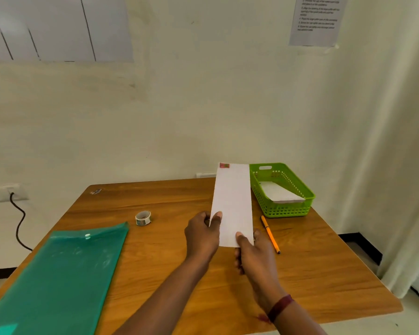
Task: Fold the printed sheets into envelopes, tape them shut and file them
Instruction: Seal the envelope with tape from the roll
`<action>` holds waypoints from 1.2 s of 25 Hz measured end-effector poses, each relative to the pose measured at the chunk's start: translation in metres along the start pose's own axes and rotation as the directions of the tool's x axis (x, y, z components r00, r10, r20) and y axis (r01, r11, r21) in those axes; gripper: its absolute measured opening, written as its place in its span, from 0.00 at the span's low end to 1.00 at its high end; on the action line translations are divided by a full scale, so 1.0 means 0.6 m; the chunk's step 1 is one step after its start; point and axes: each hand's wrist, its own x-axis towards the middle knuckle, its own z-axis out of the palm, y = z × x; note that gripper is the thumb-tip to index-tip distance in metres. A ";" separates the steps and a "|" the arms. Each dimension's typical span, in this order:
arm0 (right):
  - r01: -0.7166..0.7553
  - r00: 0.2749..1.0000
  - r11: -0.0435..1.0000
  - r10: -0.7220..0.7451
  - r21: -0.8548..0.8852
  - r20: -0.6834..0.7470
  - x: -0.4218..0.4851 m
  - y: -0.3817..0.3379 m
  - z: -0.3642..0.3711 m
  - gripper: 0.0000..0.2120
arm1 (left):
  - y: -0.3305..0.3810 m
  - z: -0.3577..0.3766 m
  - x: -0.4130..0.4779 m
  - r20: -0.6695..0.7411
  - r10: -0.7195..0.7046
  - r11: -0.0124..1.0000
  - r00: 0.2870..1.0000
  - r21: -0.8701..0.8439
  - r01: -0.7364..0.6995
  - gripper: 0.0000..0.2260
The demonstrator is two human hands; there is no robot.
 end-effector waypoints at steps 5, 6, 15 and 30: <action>0.151 0.978 0.979 -0.168 -0.140 -0.126 0.072 -0.050 -0.107 0.05 | 0.047 0.060 0.028 0.432 -0.113 0.935 0.895 -0.258 0.243 0.15; 0.172 0.972 0.970 -0.196 -0.173 -0.132 0.087 -0.060 -0.127 0.05 | 0.058 0.074 0.036 0.509 -0.111 0.916 0.854 -0.281 0.287 0.17; 0.145 0.929 0.880 -0.279 -0.452 -0.245 0.241 -0.094 -0.239 0.13 | 0.119 0.234 0.116 0.560 -0.223 0.862 0.798 -0.269 0.430 0.23; 0.030 0.928 0.673 -0.293 -0.739 -0.229 0.374 -0.033 -0.269 0.20 | 0.054 0.333 0.168 0.226 -0.029 0.997 0.974 0.079 0.011 0.26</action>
